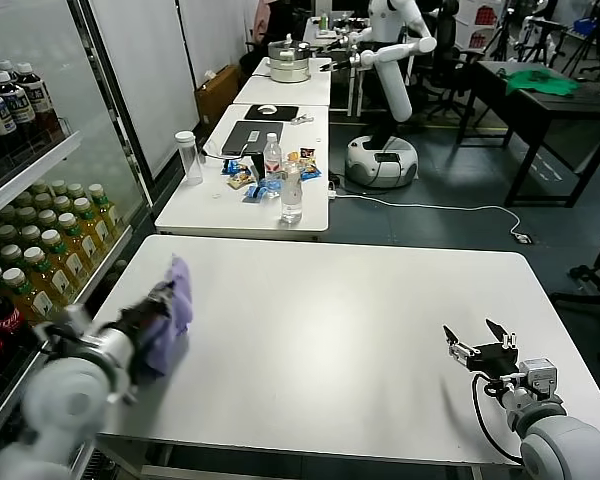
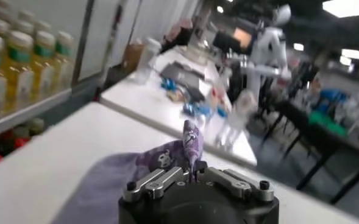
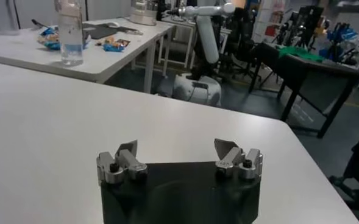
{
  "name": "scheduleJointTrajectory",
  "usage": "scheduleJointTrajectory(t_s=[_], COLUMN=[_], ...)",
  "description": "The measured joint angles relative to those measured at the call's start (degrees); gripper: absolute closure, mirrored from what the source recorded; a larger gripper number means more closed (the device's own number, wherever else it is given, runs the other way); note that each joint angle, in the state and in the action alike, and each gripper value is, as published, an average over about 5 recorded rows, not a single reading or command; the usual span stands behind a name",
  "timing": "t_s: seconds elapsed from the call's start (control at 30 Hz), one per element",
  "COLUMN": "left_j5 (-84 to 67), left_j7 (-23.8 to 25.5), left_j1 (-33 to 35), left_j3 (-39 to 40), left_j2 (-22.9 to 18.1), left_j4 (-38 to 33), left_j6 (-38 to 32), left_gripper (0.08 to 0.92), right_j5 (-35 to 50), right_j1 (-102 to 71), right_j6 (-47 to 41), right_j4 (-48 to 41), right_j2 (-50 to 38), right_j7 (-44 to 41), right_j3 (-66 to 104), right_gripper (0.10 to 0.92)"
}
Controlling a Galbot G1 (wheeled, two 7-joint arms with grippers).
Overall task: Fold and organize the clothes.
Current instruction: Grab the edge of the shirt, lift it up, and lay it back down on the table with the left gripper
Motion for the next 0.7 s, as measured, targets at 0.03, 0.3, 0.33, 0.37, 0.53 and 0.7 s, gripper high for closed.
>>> scheduleJointTrajectory(t_s=[0.03,0.3,0.33,0.37,0.53,0.7], left_j5=[2.3,18.4,19.9,21.4,27.7,32.2], left_j7=[-0.3,-2.3,-2.4,-2.4,-1.1,2.1], left_j1=[0.1,-0.3,-0.4,-0.5,-0.4,0.4], left_j3=[1.8,14.5,15.7,16.9,21.1,23.3], left_j2=[-1.1,-9.4,-10.4,-11.3,-14.8,-16.2], left_j4=[-0.1,1.1,1.4,1.8,2.6,2.5], left_j6=[0.0,0.2,0.2,0.2,-0.8,-3.3], left_gripper=[0.895,0.889,0.879,0.862,0.736,0.590], right_j5=[-0.1,-0.7,-0.7,-0.8,-1.1,-1.4], right_j1=[0.0,0.1,0.1,0.1,0.1,0.4], right_j6=[0.0,0.2,0.3,0.3,0.7,0.9], right_j4=[0.0,0.5,0.6,0.6,1.0,1.5], right_j2=[0.1,0.3,0.3,0.3,0.4,0.5], right_j7=[0.0,-0.2,-0.2,-0.3,-0.7,-1.0], right_j3=[-0.1,-0.3,-0.3,-0.3,-0.4,-0.8], right_gripper=[0.203,0.203,0.203,0.203,0.203,0.203])
